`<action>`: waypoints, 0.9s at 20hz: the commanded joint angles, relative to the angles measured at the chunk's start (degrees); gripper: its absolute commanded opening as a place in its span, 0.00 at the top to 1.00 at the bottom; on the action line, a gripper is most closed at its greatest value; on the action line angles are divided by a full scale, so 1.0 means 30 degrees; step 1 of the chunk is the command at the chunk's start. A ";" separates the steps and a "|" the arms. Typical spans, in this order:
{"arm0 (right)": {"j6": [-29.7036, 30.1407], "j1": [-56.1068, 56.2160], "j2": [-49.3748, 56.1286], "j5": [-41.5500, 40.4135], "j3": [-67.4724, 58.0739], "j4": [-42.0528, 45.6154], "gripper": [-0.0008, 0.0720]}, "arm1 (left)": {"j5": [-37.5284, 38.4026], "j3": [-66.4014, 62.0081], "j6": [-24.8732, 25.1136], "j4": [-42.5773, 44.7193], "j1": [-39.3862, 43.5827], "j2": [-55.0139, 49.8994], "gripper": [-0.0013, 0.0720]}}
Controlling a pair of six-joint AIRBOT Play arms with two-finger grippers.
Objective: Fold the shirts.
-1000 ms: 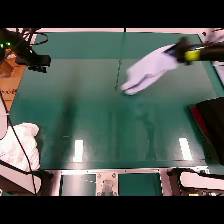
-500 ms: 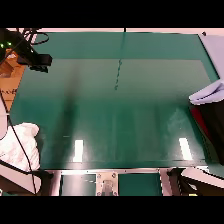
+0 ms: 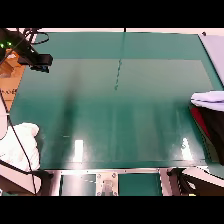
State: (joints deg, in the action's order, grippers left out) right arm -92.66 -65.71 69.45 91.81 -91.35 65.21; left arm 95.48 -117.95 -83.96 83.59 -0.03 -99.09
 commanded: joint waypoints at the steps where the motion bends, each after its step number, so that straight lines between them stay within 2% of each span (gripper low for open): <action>1: -0.2098 -0.0634 -0.0182 0.1661 0.1071 0.4823 0.97 | 0.0044 -0.0007 0.0000 -0.0022 0.0007 0.0015 0.95; 5: -0.3410 -0.1049 -0.0211 0.1494 0.5625 0.8502 0.97 | 0.0051 -0.0007 0.0000 -0.0022 0.0007 0.0015 0.95; 8: -0.4626 -0.1705 -0.0211 -0.0197 0.8808 0.9333 0.97 | 0.0051 -0.0007 -0.0007 -0.0022 0.0007 0.0015 0.95; 9: -0.4772 -0.1872 -0.0175 -0.0656 0.9530 0.9340 0.86 | 0.0044 0.0000 -0.0007 -0.0022 0.0007 0.0015 0.95; 10: -0.4758 -0.2018 -0.0058 -0.0896 1.0040 0.9347 0.40 | 0.0044 0.0000 -0.0015 -0.0029 0.0007 0.0015 0.95; 11: -0.4699 -0.2084 0.0080 -0.0976 1.0127 0.9340 0.14 | 0.0044 -0.0007 -0.0022 -0.0109 0.0007 0.0015 0.95; 14: -0.4095 -0.1807 0.0226 -0.0962 0.8262 0.8444 0.15 | -0.0022 -0.0007 -0.0015 -0.0954 0.0007 0.0015 0.95; 15: -0.3869 -0.1311 0.0226 -0.0976 0.7278 0.7694 0.30 | -0.0022 -0.0007 -0.0022 -0.1209 0.0007 0.0015 0.95; 16: -0.3876 -0.0525 0.0226 -0.1078 0.6266 0.6951 0.67 | -0.0007 -0.0007 -0.0051 -0.1581 0.0007 0.0036 0.95; 17: -0.3891 0.0393 0.0226 -0.1260 0.5486 0.6178 0.85 | 0.0007 -0.0007 -0.0226 -0.1843 0.0007 0.0138 0.95; 18: -0.3883 0.1566 0.0219 -0.1559 0.4845 0.5209 0.96 | 0.0051 -0.0007 -0.0393 -0.1967 0.0007 0.0321 0.95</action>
State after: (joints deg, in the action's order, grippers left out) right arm -104.84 -66.50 70.02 88.86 -71.61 87.26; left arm 95.55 -117.93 -84.18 80.01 -0.03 -98.78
